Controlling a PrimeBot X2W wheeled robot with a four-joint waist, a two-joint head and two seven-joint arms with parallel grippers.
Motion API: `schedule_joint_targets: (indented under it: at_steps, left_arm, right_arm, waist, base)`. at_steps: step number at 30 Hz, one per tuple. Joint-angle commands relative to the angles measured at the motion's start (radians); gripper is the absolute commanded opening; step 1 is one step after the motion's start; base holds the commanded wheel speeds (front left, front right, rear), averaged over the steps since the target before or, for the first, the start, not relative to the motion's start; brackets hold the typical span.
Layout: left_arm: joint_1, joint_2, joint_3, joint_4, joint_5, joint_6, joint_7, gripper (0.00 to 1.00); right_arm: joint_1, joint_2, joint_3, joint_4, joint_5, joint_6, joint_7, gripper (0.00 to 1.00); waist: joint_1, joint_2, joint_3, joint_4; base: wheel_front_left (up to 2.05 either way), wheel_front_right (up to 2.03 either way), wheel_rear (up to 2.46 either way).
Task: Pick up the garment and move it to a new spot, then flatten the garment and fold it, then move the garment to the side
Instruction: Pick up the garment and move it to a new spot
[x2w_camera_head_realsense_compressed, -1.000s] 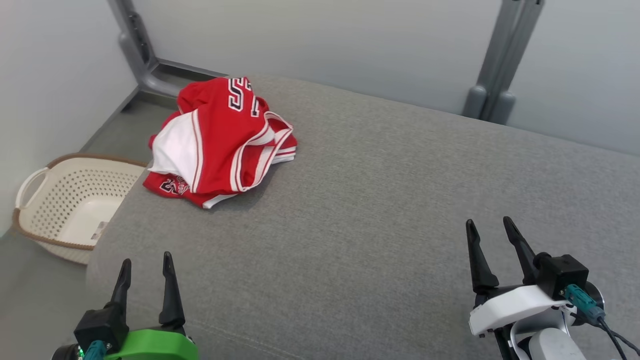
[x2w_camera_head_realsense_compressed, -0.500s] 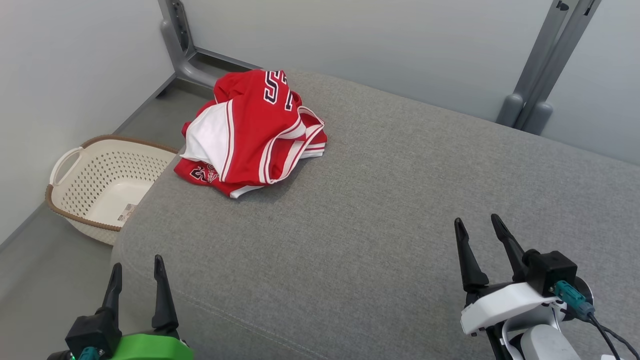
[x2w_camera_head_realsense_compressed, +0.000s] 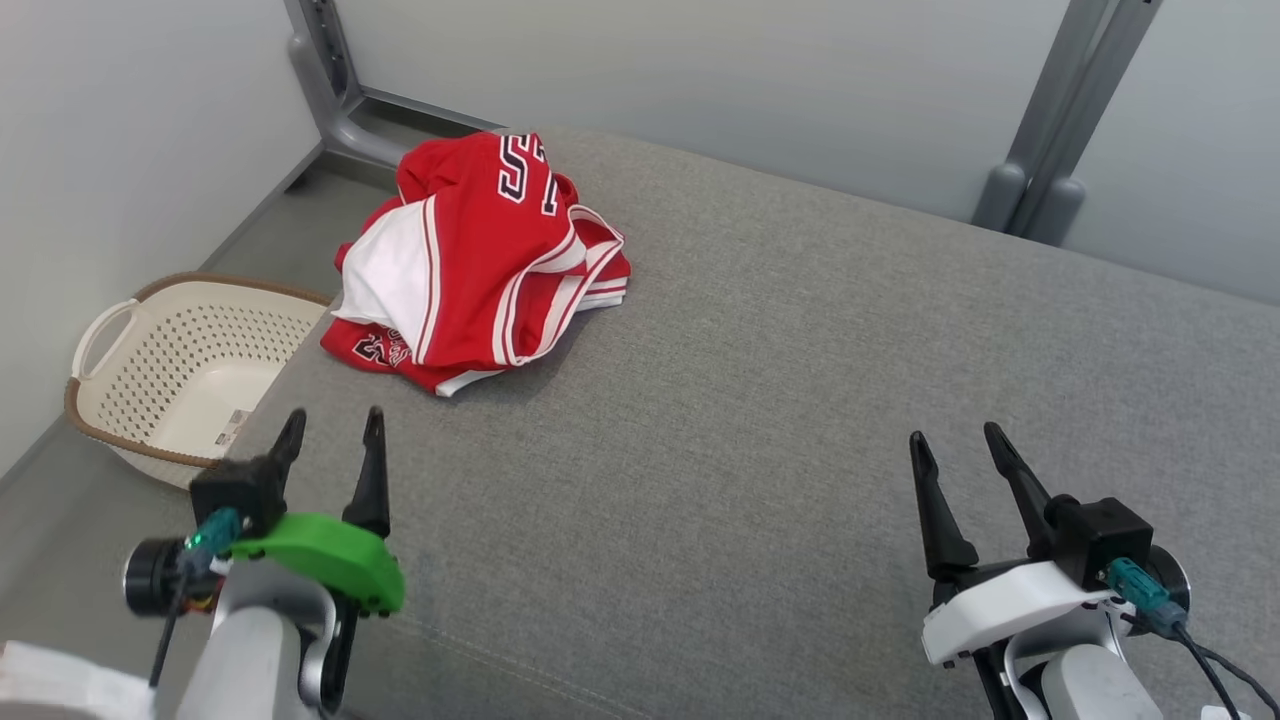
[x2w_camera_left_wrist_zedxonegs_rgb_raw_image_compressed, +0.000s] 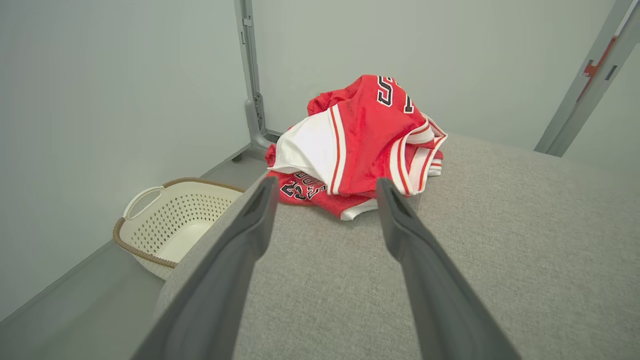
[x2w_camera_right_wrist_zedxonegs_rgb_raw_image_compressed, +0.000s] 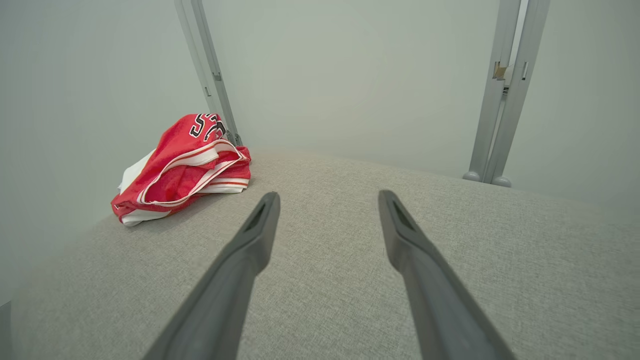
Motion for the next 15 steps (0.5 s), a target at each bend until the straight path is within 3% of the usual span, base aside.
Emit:
schedule_joint_targets:
  at_steps: [1,5,15]
  left_arm:
    - [-0.059,0.006,-0.004,0.032,-0.010,-0.009,0.002,1.00]
    - [-0.225,0.020,0.043,0.208,-0.087,-0.021,0.012,1.00]
    - [-0.463,0.092,0.123,0.441,-0.228,-0.035,0.091,1.00]
  right_arm:
    - [-0.014,-0.004,0.001,-0.002,-0.018,0.000,-0.003,1.00]
    - [-0.047,-0.005,0.039,0.003,-0.054,0.000,-0.003,1.00]
    - [-0.111,-0.004,0.080,-0.078,-0.124,0.000,0.034,1.00]
  waist:
    - [0.0000,0.0000,0.031,-0.026]
    - [0.0000,0.0000,0.072,-0.109]
    - [0.0000,0.0000,0.225,-0.294]
  base:
    - [0.00,0.00,0.00]
    - [0.00,0.00,0.00]
    - [0.00,0.00,0.00]
